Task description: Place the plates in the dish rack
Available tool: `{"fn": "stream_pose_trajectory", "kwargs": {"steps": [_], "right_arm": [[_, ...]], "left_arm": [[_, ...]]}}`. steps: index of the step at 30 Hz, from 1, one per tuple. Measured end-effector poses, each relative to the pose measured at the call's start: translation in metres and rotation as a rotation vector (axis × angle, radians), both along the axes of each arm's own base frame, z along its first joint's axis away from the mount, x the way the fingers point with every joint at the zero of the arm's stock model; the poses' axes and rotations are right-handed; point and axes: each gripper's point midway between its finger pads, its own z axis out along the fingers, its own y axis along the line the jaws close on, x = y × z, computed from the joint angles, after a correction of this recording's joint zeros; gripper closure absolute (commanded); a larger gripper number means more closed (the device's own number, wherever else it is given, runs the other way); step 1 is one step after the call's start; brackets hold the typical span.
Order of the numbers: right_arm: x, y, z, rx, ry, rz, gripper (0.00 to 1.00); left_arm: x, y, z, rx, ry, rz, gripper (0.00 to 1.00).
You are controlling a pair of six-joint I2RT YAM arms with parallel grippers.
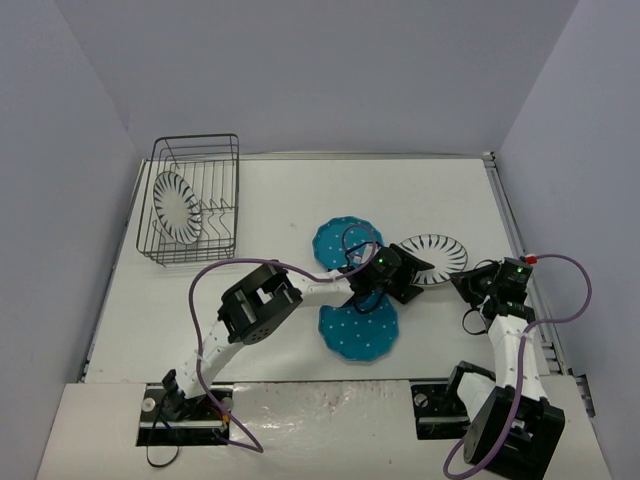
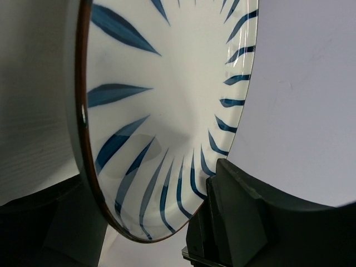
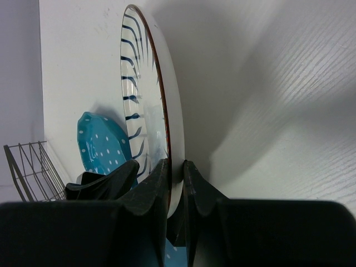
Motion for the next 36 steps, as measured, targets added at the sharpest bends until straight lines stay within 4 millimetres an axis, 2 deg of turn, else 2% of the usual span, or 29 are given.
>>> {"fn": "stream_pose_trajectory", "kwargs": {"steps": [5,9,16,24,31,36], "right_arm": [[0.0,0.001,0.0,0.003,0.0,0.003,1.0],[-0.001,0.001,-0.001,0.004,0.0,0.002,1.0],[-0.001,0.001,0.0,0.003,-0.006,-0.001,1.0],[-0.006,-0.002,-0.007,0.025,0.018,-0.04,1.0],[-0.006,-0.005,-0.002,0.012,0.0,-0.051,1.0],[-0.007,-0.005,-0.001,0.002,0.0,-0.047,0.75]], "left_arm": [[0.003,-0.003,0.004,-0.003,-0.011,0.007,0.41],[0.005,-0.003,0.0,0.006,-0.013,0.01,0.49],[0.006,-0.003,-0.01,0.026,-0.01,0.012,0.76],[0.014,-0.006,0.001,0.009,-0.035,0.036,0.99],[0.015,-0.009,0.007,0.009,-0.065,0.023,1.0],[0.016,-0.01,0.01,0.016,-0.095,0.006,1.0]]}}
